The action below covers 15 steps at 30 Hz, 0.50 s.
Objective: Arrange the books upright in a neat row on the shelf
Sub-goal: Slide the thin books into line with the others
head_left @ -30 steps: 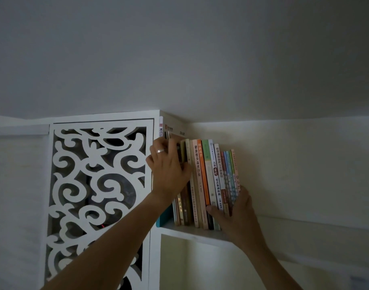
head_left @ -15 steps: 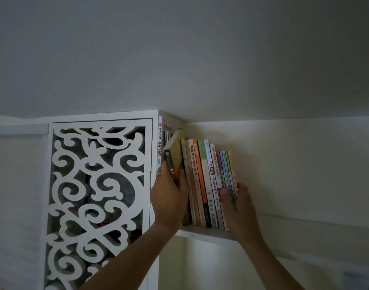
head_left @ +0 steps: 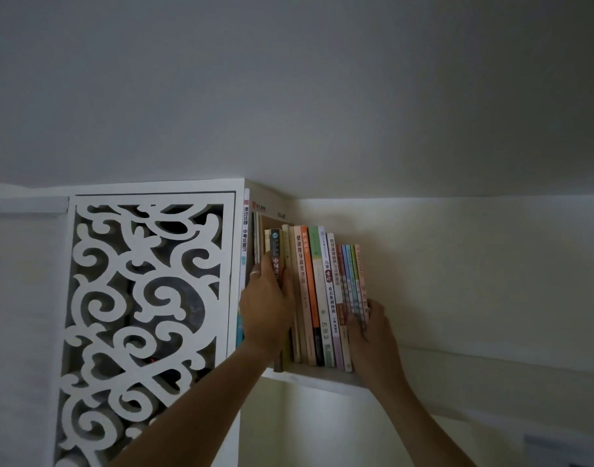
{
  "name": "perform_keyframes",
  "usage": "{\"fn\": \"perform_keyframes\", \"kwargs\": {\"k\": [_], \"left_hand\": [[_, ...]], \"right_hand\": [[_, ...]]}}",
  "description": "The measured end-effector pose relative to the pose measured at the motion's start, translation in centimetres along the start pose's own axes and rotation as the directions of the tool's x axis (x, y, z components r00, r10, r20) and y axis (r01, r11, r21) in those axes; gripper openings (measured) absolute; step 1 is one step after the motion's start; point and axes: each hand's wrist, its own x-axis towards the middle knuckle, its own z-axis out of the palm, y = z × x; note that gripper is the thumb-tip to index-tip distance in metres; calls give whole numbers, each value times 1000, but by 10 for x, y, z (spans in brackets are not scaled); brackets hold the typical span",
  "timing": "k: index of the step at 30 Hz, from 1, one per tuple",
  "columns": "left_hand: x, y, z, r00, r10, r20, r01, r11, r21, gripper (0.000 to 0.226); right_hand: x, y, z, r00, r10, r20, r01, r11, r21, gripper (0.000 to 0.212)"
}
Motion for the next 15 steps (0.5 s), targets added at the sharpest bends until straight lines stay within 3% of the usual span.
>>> {"fn": "perform_keyframes", "kwargs": {"k": [3,8,15], "left_hand": [[-1,1,9,1000,-17,-13,17,1000,23,40],[-1,6,13,1000,-13,-17,13,999,30,32],[-9,13,-11,996,-63,-67,64,998,8,32]], "right_hand": [[4,8,-2,1000,8,-13,-8,1000,10,38],[8,13,-8,995,100,-25,-98,993,68,65],[5,3,-6,990,117,-80,-116,993,19,64]]}}
